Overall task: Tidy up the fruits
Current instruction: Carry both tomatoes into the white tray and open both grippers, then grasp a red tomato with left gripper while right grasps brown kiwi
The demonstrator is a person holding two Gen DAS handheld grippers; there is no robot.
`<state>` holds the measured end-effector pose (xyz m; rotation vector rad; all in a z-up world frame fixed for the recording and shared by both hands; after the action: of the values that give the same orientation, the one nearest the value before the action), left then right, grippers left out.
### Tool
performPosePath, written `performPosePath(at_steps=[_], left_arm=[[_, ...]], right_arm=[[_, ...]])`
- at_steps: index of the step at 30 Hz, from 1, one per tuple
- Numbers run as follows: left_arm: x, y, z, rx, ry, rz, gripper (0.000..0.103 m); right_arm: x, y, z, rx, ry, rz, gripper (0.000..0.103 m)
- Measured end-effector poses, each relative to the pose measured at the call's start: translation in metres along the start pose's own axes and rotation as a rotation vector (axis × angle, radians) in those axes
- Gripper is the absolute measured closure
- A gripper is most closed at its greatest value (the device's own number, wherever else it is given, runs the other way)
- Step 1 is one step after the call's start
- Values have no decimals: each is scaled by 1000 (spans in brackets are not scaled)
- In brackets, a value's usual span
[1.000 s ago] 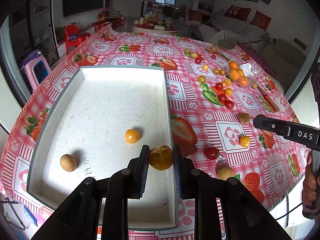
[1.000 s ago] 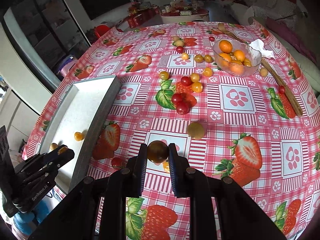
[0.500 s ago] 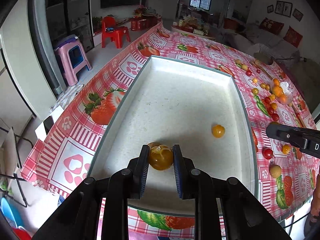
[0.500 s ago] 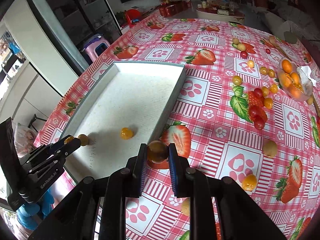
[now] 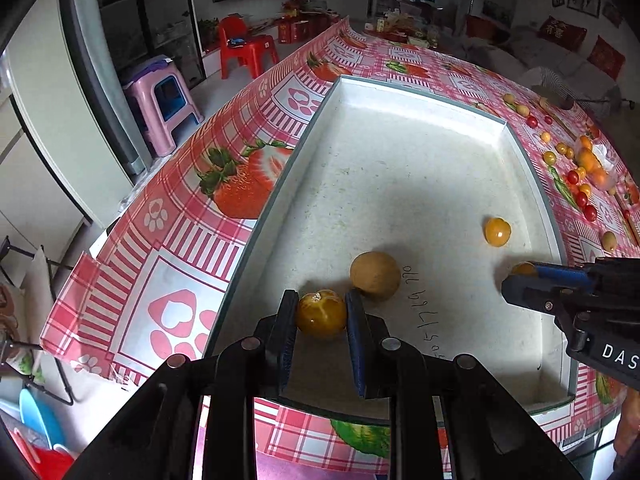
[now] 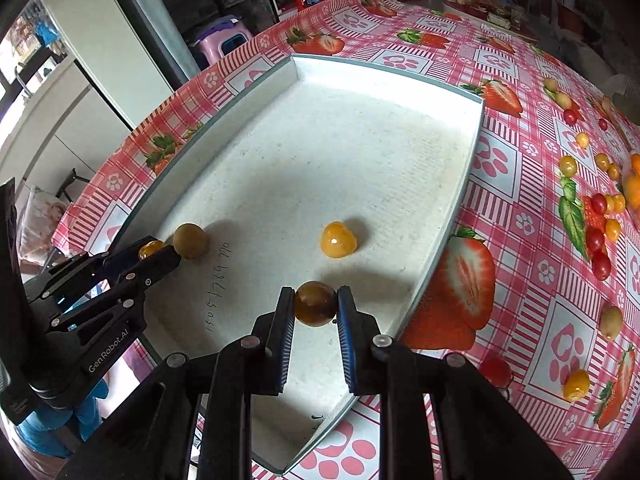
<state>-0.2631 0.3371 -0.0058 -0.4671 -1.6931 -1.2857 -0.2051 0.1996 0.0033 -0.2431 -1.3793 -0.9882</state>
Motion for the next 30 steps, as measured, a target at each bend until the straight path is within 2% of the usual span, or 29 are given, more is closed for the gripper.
performPosePath(at_steps=[6,9,11,13,16,17,18,19,20,22,26,30], left_arm=[[-1,0,-1,-6,6,10,77],[1,0,0,-8,4,13,77],[2,-1,0,-9,5,13,77],[2,-1,0,-9,8,15,77],[1,0,0,-8,8,22,77],[1,0,0,-7,5,23,74],[2,0,0,-7,5,22,65],[5,1,-1,-7,0,3,32],[10,2,-2,-4,-20,-27,21],[17,3,-3,-8,-7,-66,21],[19,5,-6,7,-28,-53,21],[29,9,-22,-25,-37,-71,21]], right_arm=[[-9,-2,11,62,-37,8,77],[-7,-1,13,71,-36,7,64],[-1,0,12,61,-28,-9,46],[9,2,10,56,-25,-40,35],[26,5,6,52,-25,-89,28],[32,5,4,47,-24,-102,27],[37,5,1,39,-25,-113,26],[41,5,-3,30,-26,-123,26],[45,4,-7,21,-26,-130,26],[52,2,-17,-4,-28,-144,26],[64,-5,-41,-60,-37,-165,26],[77,-18,-70,-115,-63,-181,26]])
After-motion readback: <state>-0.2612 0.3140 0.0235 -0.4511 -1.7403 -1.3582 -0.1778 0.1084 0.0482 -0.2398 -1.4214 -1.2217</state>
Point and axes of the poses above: each gripper's, at about its wrist camera, not at the fingertips, and x roughly against the way its jaws point, z to its left, y to its top, the point moved 4 cm from there along -x, roughly the way its jaws point, and after that the axes turned 1 degree about x, right-handed, at the moved point
